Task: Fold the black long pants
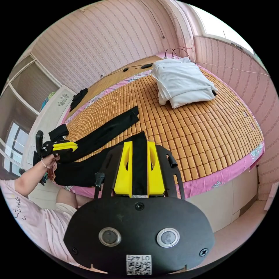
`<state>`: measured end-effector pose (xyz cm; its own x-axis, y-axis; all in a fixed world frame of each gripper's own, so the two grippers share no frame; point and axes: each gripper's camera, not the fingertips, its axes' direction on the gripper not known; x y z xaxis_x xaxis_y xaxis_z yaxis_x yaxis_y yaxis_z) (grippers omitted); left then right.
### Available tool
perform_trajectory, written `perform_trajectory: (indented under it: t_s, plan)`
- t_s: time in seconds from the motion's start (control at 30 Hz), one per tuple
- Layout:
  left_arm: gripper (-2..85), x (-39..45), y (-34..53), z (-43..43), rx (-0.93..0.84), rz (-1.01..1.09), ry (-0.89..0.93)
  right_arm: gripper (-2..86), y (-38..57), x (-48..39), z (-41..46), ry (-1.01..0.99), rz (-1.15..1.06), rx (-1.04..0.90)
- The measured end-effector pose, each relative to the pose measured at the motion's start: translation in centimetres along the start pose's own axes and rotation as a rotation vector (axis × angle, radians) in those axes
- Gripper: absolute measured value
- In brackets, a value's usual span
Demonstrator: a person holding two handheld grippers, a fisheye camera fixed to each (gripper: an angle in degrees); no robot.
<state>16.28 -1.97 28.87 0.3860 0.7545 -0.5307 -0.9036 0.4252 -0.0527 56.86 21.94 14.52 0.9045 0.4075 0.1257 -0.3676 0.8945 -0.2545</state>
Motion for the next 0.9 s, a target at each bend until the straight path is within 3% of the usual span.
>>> perform_trajectory:
  t_s: [0.2,0.33,0.57,0.77,0.9]
  plan:
    - [3.8,1.8,6.5,0.6,-0.071,-0.046,0.079,9.3,2.9,1.9,4.6,0.024,0.110,-0.165]
    - [5.2,2.6,8.6,3.4,-0.158,-0.107,0.094,5.7,1.3,1.6,7.1,0.081,0.100,-0.284]
    - [5.5,1.9,9.0,5.9,-0.220,-0.150,0.122,-0.5,-1.9,1.4,6.2,0.131,0.018,-0.278]
    - [5.3,1.1,8.8,6.0,-0.223,-0.136,0.140,0.4,-4.2,1.3,8.6,0.169,-0.049,-0.396]
    - [5.4,0.2,9.0,5.8,-0.219,-0.156,0.182,6.6,-5.2,2.0,9.3,0.148,-0.023,-0.444]
